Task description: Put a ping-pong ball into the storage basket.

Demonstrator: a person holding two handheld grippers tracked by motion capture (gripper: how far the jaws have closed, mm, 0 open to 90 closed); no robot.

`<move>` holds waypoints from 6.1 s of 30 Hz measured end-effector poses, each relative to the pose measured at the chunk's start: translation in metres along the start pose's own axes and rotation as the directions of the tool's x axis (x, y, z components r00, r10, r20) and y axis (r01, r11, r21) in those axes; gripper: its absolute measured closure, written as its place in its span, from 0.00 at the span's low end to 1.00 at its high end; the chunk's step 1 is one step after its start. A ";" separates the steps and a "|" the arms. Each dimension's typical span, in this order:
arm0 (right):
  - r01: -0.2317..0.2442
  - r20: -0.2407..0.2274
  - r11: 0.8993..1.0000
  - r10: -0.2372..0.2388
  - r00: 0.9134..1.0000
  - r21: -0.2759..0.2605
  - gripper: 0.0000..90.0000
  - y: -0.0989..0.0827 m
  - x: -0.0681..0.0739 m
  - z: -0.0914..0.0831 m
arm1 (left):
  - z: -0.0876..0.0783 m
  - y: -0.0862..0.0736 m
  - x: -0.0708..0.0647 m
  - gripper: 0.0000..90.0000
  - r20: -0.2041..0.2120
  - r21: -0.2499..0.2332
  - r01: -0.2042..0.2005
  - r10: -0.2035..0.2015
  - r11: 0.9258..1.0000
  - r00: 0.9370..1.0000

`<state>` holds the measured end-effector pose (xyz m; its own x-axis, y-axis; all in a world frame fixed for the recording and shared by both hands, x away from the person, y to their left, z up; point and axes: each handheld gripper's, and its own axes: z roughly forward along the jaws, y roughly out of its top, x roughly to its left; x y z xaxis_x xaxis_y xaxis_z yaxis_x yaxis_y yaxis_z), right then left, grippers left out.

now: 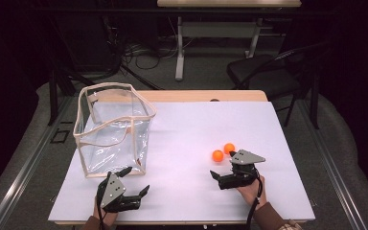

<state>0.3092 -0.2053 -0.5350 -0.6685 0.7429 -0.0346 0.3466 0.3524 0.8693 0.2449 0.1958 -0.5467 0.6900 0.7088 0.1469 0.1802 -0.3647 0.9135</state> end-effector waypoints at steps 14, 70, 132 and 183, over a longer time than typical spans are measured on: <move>-0.001 0.009 1.000 0.001 1.000 0.021 0.00 0.008 -0.003 0.015 | 0.000 0.000 0.000 0.18 0.001 -0.004 0.005 -0.005 1.000 1.000; -0.095 0.159 0.980 0.068 0.985 0.172 0.50 0.007 -0.017 0.056 | 0.000 0.000 0.000 0.18 0.008 -0.004 -0.001 0.001 1.000 1.000; -0.046 0.075 0.996 0.040 0.996 0.079 0.56 0.027 -0.007 0.034 | 0.004 0.000 0.001 0.18 0.019 0.000 0.006 -0.006 1.000 1.000; 0.045 -0.040 0.999 -0.045 0.998 0.002 0.56 0.072 0.022 0.057 | 0.003 0.000 0.001 0.18 0.027 0.002 -0.001 0.001 1.000 1.000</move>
<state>0.3567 -0.1312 -0.5008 -0.7095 0.7026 -0.0540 0.3175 0.3871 0.8657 0.2476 0.1950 -0.5479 0.7086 0.6921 0.1377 0.1809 -0.3668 0.9125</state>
